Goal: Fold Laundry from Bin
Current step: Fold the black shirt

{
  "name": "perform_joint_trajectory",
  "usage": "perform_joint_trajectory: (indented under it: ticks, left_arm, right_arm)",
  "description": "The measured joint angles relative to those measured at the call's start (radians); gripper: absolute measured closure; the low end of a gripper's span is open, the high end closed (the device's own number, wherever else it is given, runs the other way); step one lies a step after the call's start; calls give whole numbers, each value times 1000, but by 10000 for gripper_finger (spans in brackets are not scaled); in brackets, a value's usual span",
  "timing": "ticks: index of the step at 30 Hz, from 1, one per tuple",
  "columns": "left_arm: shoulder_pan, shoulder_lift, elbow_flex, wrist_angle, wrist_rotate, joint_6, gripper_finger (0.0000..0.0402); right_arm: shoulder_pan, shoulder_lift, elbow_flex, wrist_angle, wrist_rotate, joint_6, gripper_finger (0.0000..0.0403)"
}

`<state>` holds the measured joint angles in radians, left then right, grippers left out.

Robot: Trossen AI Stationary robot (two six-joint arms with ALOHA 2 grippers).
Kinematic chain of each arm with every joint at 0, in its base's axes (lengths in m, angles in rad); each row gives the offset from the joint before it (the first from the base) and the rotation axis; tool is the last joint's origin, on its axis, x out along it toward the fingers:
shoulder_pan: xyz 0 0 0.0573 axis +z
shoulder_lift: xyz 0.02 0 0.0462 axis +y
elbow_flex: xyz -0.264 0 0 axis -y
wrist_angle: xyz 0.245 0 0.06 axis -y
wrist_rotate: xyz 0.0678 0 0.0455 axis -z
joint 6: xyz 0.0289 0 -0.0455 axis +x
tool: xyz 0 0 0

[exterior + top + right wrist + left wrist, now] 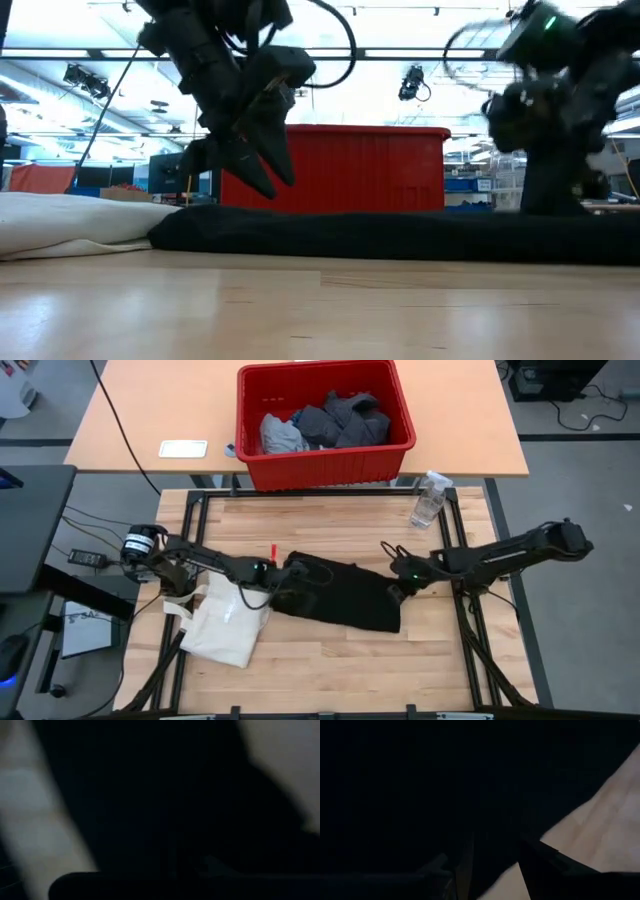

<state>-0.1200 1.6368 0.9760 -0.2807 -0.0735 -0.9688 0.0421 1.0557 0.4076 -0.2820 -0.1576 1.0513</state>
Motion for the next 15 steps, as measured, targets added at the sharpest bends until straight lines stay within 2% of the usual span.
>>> perform_joint_trajectory:
  ticks: [3, 6, 9, 12, 15]
  left_arm:
    - [-6, -37, 0, 13, 38, -34, 248]
    - [-48, -73, 1, 41, -6, -69, 249]
    - [-82, -81, 2, 42, -98, -78, 249]
    - [-100, -67, 1, 33, -201, -78, 249]
    - [-101, -53, 0, 32, -220, -47, 249]
  right_arm:
    - [69, -99, 1, 177, 8, 43, 390]
    - [67, -160, 3, 289, 161, 22, 382]
    - [0, -166, 3, 290, 267, -24, 384]
    - [-83, -131, 2, 268, 256, -87, 394]
    - [-124, -78, 2, 258, 242, -132, 398]
